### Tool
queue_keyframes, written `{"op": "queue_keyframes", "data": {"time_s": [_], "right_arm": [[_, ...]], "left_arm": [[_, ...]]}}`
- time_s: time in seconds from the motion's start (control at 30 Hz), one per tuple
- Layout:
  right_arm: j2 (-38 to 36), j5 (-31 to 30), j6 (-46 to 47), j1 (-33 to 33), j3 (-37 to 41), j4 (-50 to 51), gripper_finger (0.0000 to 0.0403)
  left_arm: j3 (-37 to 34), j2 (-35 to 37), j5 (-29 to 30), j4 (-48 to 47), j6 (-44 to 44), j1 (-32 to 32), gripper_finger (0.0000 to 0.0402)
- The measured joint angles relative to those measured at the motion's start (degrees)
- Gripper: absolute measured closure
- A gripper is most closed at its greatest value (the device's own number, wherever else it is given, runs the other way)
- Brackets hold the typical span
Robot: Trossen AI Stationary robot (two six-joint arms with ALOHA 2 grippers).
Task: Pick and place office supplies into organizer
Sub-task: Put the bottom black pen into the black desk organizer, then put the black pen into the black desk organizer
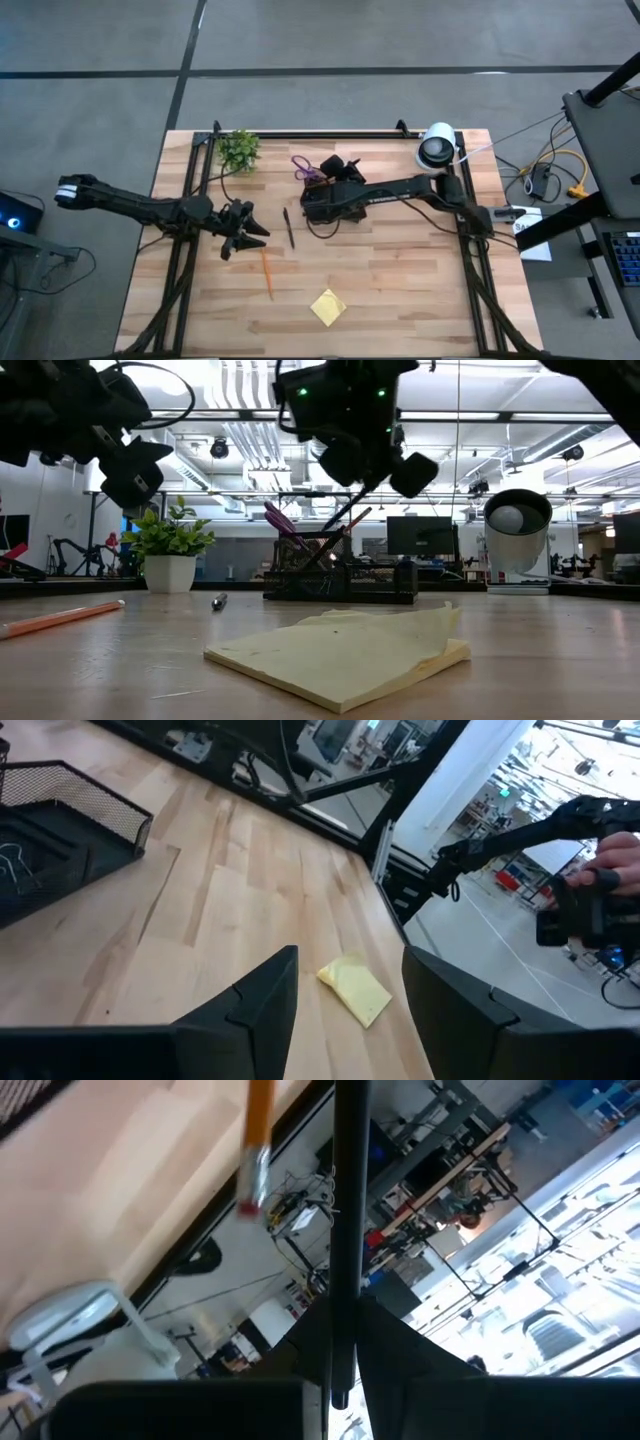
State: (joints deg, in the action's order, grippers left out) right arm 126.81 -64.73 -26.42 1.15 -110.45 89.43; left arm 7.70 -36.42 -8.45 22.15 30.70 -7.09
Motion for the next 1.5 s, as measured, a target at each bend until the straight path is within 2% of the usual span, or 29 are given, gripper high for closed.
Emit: {"op": "queue_keyframes", "data": {"time_s": [0.2, 0.4, 0.6, 0.77, 0.93, 1.1, 1.33, 1.4, 1.43, 1.5], "right_arm": [[5.80, 0.54, 0.70, -0.22, -7.43, 0.49, 0.0379], [9.17, 2.57, 0.89, -0.17, -11.39, 0.59, 0.0378], [9.98, 4.81, 1.62, -0.08, -11.82, 0.17, 0.0378], [9.95, 4.82, 6.19, 0.41, -11.87, 0.10, 0.0375], [9.95, 4.88, 7.79, 1.56, -12.29, -0.40, 0.0343], [9.95, 7.39, 9.26, 2.38, -12.31, -0.94, 0.0306], [9.95, 8.46, 12.87, 4.71, -15.46, -1.14, 0.0289], [9.95, 12.26, 16.79, 6.11, -18.59, -1.16, 0.0288], [9.93, 16.64, 20.07, 6.81, -20.53, -1.16, 0.0287], [9.86, 30.94, 31.76, 7.70, -24.55, -2.06, 0.0287]], "left_arm": [[0.00, 0.87, -0.02, -0.05, 0.10, 0.00, 0.0236], [0.00, 1.75, -0.06, -0.07, 0.16, 0.00, 0.0236], [0.00, 1.60, -0.88, -0.15, 0.17, 0.00, 0.0236], [0.00, 1.60, -1.55, -0.13, 0.17, 0.00, 0.0236], [0.00, 1.65, -2.01, -0.19, 0.16, 0.00, 0.0236], [-0.02, 1.70, -2.18, -0.13, 0.15, 0.00, 0.0236], [-0.35, 1.70, -3.16, -0.17, 0.17, 0.00, 0.0236], [-0.35, 1.66, -3.79, -0.20, 0.34, 0.00, 0.0236], [-0.35, 1.60, -4.36, -0.23, 0.38, 0.00, 0.0236], [-0.49, 1.60, -5.09, -0.26, 0.39, -0.02, 0.0236]]}}
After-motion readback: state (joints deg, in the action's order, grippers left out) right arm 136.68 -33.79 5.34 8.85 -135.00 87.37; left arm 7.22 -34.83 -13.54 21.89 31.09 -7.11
